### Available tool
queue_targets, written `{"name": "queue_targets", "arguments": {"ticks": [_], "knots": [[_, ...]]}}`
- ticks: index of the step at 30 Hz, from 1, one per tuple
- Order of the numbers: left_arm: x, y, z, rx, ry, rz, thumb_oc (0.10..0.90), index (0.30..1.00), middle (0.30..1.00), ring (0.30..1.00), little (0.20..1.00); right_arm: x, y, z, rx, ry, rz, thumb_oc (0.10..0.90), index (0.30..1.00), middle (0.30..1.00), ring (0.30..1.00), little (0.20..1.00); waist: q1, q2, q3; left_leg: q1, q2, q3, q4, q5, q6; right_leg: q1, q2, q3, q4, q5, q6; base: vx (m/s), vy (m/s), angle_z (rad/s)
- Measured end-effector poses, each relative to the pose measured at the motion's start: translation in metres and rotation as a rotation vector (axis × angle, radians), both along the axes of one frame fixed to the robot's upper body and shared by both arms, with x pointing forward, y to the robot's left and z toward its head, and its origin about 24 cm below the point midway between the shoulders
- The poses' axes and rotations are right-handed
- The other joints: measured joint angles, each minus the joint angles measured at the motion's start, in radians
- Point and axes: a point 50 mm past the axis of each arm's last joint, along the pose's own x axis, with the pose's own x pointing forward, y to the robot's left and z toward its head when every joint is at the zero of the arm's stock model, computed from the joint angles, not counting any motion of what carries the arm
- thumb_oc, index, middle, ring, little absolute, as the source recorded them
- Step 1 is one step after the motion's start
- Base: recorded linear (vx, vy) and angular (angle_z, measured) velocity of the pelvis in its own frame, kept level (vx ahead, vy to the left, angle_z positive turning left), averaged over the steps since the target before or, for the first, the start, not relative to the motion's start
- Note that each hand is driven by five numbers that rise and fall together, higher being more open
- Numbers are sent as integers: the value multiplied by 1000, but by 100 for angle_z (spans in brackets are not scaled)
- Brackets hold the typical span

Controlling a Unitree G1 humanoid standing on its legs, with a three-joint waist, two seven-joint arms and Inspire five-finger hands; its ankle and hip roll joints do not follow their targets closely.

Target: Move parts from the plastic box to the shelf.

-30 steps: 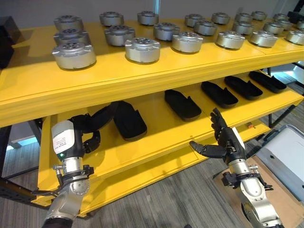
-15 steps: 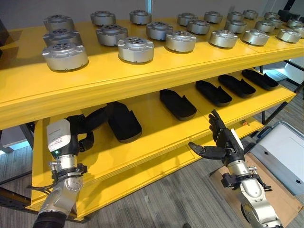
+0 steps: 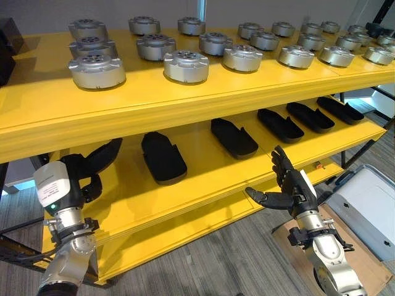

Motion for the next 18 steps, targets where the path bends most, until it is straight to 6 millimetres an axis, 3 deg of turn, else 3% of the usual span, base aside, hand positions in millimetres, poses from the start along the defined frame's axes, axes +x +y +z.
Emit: {"name": "queue_targets", "arguments": {"ticks": [7,18], "knots": [[-4,6,-1,-31,-34,43,400,300,300,300,300,0,0,0,0,0,0,900,1000,1000,1000,1000,2,0,0,-4,0,-5,0,1,-1,0,0,-4,0,0,0,-2,-1,2],[-7,13,-22,-82,81,69,400,300,300,300,300,0,0,-1,-2,3,4,900,1000,1000,1000,1000,-3,7,-1,-5,-2,-7,0,2,-1,0,-2,-8,0,0,0,0,0,0]]}}
